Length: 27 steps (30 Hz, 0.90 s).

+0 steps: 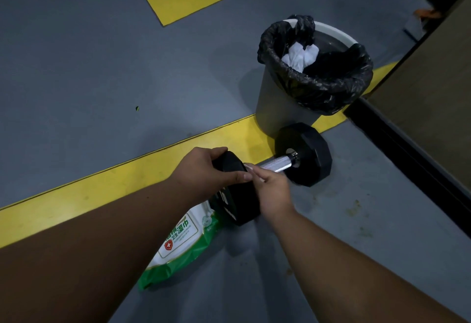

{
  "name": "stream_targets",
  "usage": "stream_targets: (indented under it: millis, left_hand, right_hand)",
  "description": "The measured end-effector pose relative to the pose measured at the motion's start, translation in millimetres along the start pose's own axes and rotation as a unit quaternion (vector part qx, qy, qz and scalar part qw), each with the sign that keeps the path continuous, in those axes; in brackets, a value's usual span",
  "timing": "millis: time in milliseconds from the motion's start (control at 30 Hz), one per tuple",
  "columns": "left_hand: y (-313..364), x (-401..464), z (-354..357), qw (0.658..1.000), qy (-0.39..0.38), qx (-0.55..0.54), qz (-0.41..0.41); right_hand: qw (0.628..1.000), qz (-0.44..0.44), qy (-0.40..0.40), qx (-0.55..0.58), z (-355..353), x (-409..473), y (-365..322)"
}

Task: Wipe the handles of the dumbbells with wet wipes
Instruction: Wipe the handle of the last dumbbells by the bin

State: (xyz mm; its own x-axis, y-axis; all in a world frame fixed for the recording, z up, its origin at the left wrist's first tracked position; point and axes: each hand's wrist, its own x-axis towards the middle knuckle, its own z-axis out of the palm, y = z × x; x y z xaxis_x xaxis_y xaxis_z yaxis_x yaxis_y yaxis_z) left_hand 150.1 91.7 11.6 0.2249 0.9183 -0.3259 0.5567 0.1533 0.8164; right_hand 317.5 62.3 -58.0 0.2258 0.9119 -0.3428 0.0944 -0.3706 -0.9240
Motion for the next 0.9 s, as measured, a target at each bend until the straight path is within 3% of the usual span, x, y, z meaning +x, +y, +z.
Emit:
stream_targets:
  millis: [67,233,333,433,533,600,667,800,833,900]
  left_hand:
    - [1,0,0,1.0,0.003,0.0,0.002]
    - [0,1,0,1.0,0.005,0.003,0.003]
    - [0,1,1,1.0,0.005,-0.002,0.0]
    - [1,1,1,1.0,-0.002,-0.004,-0.002]
    - [5,4,-2,0.999,-0.018,0.007,-0.026]
    - [5,5,-4,0.998,-0.031,0.007,-0.047]
    - [7,6,-4,0.997,-0.04,0.002,-0.065]
    - [11,6,-5,0.994,-0.054,0.003,-0.093]
    - [12,4,-5,0.994,-0.054,0.001,-0.099]
    - [13,1,-3,0.994,-0.047,-0.003,-0.095]
  right_hand:
    - [0.999,-0.011,-0.032,-0.034,-10,2,-8]
    - [0.987,0.033,0.156,-0.033,-35,28,-10]
    - [0.994,0.015,0.099,0.043,-4,11,6]
    - [1.0,-0.02,0.017,-0.005,-5,4,9]
    - [0.991,-0.015,0.108,-0.072,-36,23,0]
    - [0.985,0.002,0.168,-0.035,-45,32,1]
    - [0.989,0.02,0.146,0.021,-31,26,5]
    - [0.999,-0.021,-0.019,-0.018,-8,-1,9]
    - [0.999,-0.025,-0.023,-0.038,-13,0,5]
    - [0.996,-0.008,0.052,-0.069,-29,15,-1]
